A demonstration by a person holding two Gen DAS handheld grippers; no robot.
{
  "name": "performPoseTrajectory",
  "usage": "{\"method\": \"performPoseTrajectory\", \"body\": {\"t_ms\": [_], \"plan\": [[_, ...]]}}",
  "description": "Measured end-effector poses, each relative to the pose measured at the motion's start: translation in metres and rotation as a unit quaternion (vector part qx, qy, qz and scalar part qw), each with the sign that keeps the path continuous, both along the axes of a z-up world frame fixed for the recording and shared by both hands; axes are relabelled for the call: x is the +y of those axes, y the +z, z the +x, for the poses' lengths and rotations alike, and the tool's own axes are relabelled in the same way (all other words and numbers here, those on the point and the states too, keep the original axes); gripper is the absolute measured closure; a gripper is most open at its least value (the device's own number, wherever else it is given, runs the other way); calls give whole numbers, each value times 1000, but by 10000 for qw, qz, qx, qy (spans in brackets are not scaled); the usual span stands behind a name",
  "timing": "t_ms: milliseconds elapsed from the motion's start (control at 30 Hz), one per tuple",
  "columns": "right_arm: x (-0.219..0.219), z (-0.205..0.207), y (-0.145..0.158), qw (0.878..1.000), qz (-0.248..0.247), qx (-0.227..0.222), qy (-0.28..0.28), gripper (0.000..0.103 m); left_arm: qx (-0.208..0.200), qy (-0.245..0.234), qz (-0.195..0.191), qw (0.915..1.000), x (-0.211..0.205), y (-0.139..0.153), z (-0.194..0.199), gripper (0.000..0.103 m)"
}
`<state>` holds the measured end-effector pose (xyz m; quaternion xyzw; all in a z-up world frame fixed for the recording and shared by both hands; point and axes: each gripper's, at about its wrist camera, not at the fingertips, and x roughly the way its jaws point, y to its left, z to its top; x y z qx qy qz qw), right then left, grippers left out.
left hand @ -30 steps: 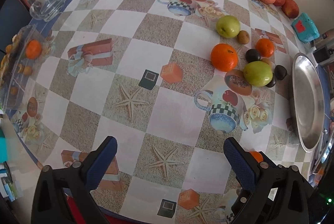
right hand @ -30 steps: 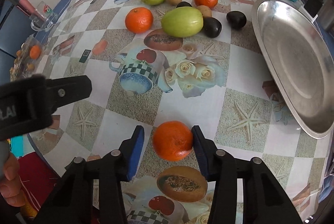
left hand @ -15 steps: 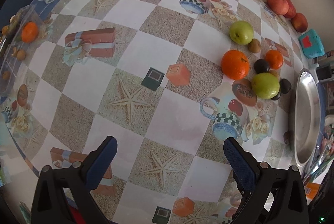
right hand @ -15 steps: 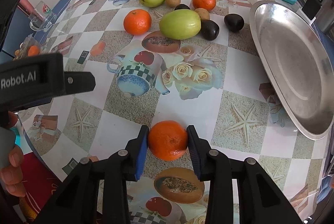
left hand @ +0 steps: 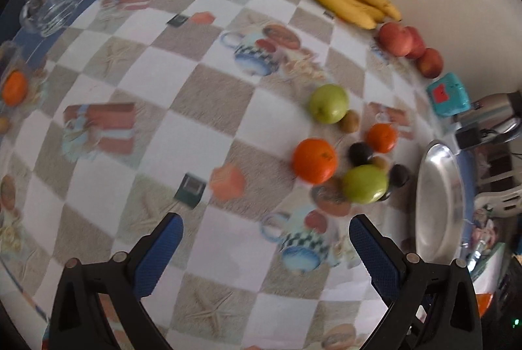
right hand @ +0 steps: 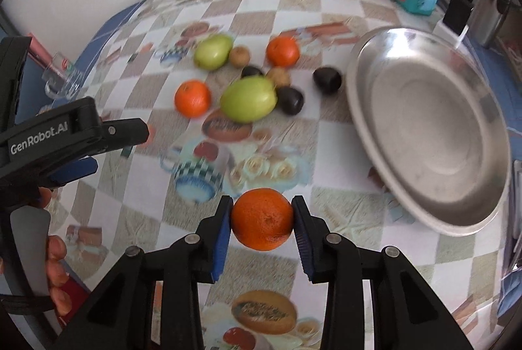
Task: Organize fruits
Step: 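Close the left gripper on another orange while the right gripper lifts its orange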
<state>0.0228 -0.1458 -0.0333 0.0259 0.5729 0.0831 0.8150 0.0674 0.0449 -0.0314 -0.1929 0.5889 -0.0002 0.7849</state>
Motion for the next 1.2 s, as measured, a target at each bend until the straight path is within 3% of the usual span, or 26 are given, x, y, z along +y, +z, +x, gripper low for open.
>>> {"method": "performPoseTrajectory", "body": {"t_ms": [200,267,500,867,1200], "plan": [[-11,13,13,9996,-10,-192,-207,65,-93,-91,44,9999,-9,0,19,4],[-13,18,16,9994,54,-237,-264,65,-72,-126,9,9999,-11,-1,21,17],[-19,36,22,9988,149,-298,-372,65,-168,-354,11,9992,-27,-4,36,29],[-18,50,26,9986,147,-368,-336,65,41,-495,119,9987,-41,-23,54,58],[-22,54,30,9982,1,-456,-401,65,-146,-439,317,9984,-40,-15,54,62]]}}
